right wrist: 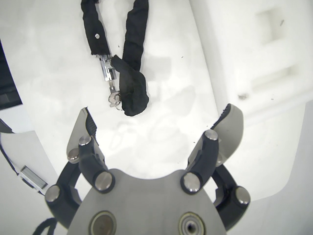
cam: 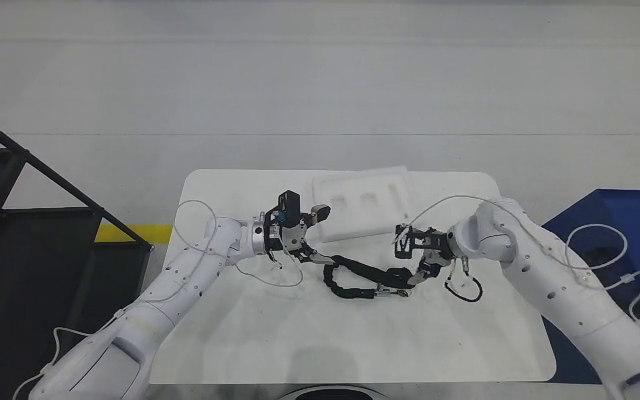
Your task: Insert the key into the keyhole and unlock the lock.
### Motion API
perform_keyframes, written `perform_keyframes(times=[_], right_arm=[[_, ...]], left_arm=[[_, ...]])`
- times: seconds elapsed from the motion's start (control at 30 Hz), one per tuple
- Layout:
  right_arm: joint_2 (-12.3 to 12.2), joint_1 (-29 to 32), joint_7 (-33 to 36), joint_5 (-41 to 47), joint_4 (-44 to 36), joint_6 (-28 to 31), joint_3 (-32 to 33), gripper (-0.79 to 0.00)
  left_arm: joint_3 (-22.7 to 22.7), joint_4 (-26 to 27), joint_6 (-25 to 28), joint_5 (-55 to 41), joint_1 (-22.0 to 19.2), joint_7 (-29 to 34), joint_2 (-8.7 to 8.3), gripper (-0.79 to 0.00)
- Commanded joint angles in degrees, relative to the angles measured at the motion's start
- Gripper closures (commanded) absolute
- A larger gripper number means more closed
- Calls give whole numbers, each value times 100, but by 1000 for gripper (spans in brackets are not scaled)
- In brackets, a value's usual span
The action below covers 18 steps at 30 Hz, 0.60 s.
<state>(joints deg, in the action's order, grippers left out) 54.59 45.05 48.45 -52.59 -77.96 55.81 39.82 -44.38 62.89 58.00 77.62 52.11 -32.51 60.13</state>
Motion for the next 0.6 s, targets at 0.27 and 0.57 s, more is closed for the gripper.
perform_keyframes(times=[0.27, 0.57], right_arm=[[436, -646, -983, -767, 762, 219, -1274, -748], [734, -1186, -1990, -1198, 1451, 219, -2308, -385]], left_arm=[[0, 0, 0, 0, 0, 0, 0, -785], [0, 0, 0, 0, 0, 0, 0, -785]])
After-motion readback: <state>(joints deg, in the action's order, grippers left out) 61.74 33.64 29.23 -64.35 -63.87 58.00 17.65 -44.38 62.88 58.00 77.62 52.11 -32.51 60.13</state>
